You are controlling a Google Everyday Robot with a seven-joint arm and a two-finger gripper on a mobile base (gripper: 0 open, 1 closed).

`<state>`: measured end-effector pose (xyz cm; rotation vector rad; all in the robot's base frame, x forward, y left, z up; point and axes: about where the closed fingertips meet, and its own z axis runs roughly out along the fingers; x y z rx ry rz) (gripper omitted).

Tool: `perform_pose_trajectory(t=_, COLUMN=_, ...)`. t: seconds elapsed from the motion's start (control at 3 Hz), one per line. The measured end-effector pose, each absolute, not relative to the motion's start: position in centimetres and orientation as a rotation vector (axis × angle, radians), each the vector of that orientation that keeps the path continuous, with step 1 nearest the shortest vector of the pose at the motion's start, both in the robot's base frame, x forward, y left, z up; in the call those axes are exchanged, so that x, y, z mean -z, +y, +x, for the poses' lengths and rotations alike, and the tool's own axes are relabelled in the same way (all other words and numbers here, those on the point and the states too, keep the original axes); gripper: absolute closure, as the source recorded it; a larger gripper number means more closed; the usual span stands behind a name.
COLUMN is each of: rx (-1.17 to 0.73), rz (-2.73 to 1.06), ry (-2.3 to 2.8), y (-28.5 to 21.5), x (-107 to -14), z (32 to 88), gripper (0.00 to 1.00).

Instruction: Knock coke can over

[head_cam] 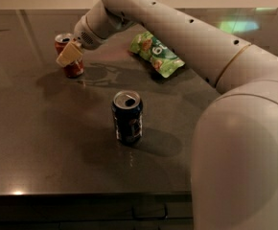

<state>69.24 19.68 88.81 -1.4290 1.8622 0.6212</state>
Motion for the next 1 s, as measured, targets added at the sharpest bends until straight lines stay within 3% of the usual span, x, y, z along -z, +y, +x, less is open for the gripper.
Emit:
perform_pose_trajectory(t=0.67, rx=-0.632, rz=-1.407, ry=1.871, y=18.9, x=-89.9, z=69.0, gripper=0.87)
perform_pose_trajectory(t=1.0, rx=-0.597, rz=-1.461, ry=1.870, y=17.0, x=-91.9, z=68.3, gripper=1.00)
